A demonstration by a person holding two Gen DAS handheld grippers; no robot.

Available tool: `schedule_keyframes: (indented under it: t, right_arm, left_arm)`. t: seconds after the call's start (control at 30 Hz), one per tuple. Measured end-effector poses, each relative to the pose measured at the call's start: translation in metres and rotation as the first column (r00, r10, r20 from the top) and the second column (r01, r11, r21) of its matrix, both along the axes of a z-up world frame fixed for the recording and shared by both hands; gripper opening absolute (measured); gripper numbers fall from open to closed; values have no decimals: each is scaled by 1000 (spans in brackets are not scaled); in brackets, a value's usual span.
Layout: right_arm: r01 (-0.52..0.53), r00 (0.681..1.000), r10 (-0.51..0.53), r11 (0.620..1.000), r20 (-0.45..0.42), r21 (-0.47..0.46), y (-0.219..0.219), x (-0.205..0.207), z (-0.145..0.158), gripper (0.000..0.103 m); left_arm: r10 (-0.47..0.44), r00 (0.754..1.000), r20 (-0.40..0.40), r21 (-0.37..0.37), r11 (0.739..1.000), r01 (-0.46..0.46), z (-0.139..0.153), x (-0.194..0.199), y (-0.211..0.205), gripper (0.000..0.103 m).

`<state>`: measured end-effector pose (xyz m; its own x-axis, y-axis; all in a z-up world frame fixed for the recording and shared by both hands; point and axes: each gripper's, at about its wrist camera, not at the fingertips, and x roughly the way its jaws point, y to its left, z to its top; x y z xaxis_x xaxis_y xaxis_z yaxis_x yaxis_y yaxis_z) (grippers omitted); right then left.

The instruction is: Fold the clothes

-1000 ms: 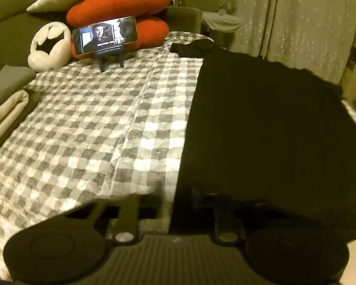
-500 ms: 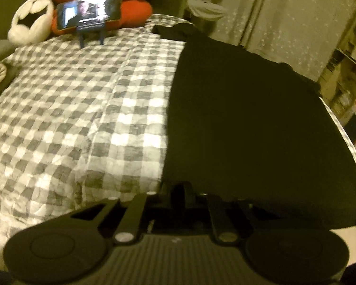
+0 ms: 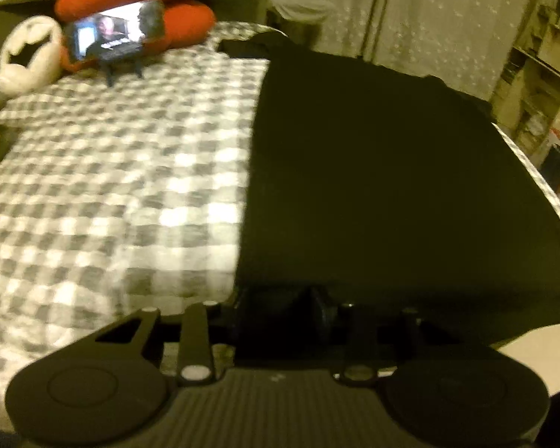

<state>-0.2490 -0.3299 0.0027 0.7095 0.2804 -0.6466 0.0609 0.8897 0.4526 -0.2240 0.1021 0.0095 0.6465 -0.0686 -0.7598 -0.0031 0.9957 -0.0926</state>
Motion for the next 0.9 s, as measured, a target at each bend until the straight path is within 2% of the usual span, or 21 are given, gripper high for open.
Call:
schedule_keyframes:
  t: [0.13, 0.2, 0.3, 0.37, 0.4, 0.43, 0.5, 0.53, 0.57, 0.63, 0.8, 0.9]
  right_arm:
    - [-9, 1000, 10, 1000, 14, -16, 0, 6, -1, 2]
    - [-10, 1000, 10, 1000, 23, -22, 1, 5, -1, 2]
    - [-16, 999, 18, 999, 32, -46, 10, 12, 0, 2]
    - [-20, 999, 22, 998, 31, -63, 14, 14, -1, 2]
    - [-24, 999, 26, 997, 30, -70, 16, 15, -2, 2]
    - [-25, 999, 28, 997, 30, -77, 21, 19, -2, 2]
    - [-27, 999, 29, 997, 36, -67, 21, 19, -1, 2]
    - [-23, 999, 24, 999, 40, -43, 18, 18, 0, 2]
    - [-19, 999, 20, 1000, 44, -17, 15, 17, 0, 2]
    - [-16, 999, 14, 999, 47, 49, 7, 16, 1, 2]
    - [-45, 998, 36, 984, 52, 170, -3, 11, 8, 2]
    - [-73, 996, 61, 974, 61, 213, -7, 2, 26, 2]
  left_arm:
    - [33, 999, 23, 39, 999, -34, 3, -9, 1, 43]
    - [46, 998, 33, 56, 997, -48, 4, -10, 2, 51]
    - [45, 999, -10, 85, 995, -44, -7, -3, 1, 59]
    - [25, 999, -28, 114, 993, -21, -11, 2, -4, 69]
    - [12, 999, -32, 132, 991, -8, -12, 3, -8, 70]
    - [9, 999, -33, 161, 987, -4, -14, 4, -11, 68]
    - [22, 999, -31, 215, 977, -15, -15, 2, -13, 45]
    - [38, 999, -27, 239, 971, -31, -15, -1, -11, 30]
    - [48, 999, -25, 229, 972, -41, -13, -2, -8, 15]
    - [59, 998, -26, 184, 981, -53, -8, -4, 0, 1]
    - [26, 999, 19, 102, 994, -28, 11, -22, 1, 0]
    - [-8, 998, 66, 94, 996, 2, 30, -31, 3, 0]
